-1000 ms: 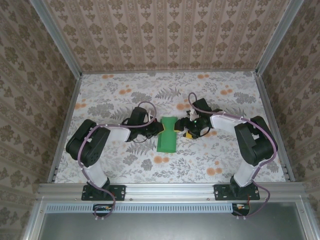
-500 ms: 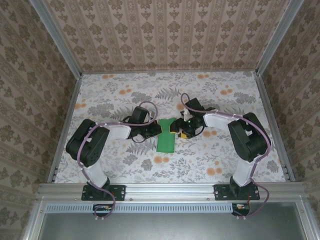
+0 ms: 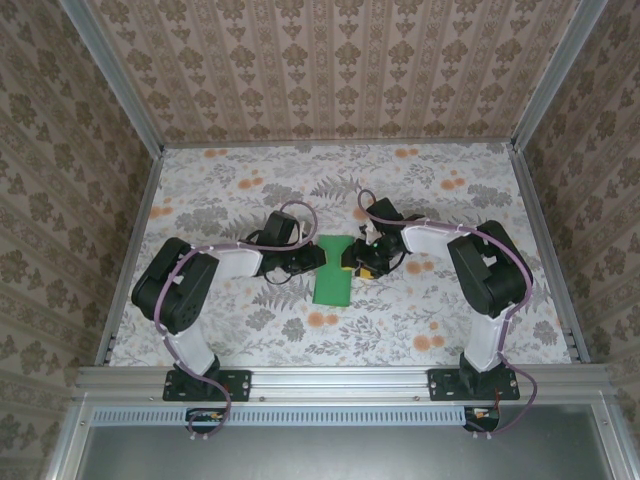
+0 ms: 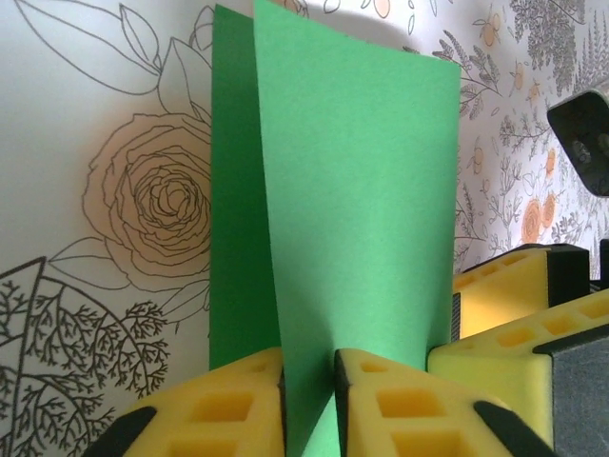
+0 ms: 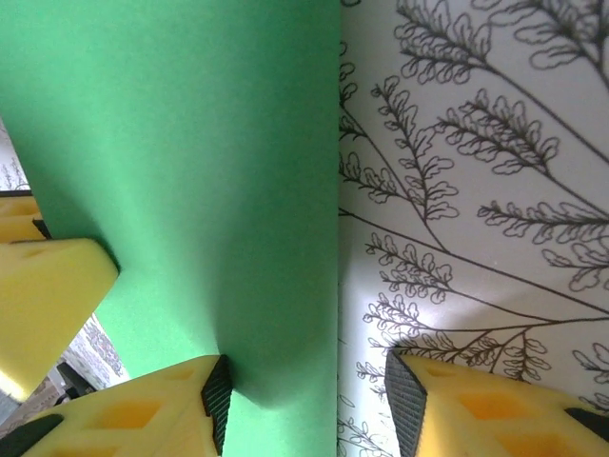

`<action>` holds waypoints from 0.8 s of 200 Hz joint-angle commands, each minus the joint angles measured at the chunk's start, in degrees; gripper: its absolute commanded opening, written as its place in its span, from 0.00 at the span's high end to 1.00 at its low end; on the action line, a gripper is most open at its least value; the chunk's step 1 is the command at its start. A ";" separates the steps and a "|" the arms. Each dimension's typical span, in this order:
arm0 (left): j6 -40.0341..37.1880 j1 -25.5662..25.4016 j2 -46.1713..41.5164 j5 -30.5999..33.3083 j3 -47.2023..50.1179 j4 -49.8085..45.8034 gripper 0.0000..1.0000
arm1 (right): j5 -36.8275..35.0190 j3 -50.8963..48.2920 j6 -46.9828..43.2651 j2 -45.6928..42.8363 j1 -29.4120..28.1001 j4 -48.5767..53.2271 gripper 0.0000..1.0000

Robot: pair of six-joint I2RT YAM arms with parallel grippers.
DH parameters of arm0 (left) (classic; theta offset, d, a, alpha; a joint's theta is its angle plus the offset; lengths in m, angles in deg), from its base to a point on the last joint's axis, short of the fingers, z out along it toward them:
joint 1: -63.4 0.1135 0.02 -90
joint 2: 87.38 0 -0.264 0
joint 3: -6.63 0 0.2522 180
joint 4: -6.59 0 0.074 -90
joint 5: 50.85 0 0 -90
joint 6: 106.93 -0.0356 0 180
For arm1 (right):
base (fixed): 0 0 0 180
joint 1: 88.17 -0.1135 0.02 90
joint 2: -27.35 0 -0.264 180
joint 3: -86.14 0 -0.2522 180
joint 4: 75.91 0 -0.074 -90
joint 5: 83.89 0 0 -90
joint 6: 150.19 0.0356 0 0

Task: Fold a paper plane with a square sheet of paper (pick it up from the middle)
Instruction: Fold a square sheet of paper at the center of the table.

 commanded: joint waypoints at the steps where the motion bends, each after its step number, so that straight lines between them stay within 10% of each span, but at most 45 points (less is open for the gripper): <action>1: -0.70 -0.30 -3.03 2.43 -2.72 -5.95 0.70 | -5.31 0.26 0.59 2.98 -0.42 2.38 0.50; 98: -4.34 3.47 -14.26 12.59 -4.58 -22.31 0.00 | -16.84 1.01 0.89 8.13 -1.19 9.88 0.54; 160: -7.63 4.01 -15.38 12.68 -4.20 -21.41 0.00 | -21.65 0.98 4.18 11.97 -1.89 12.46 0.54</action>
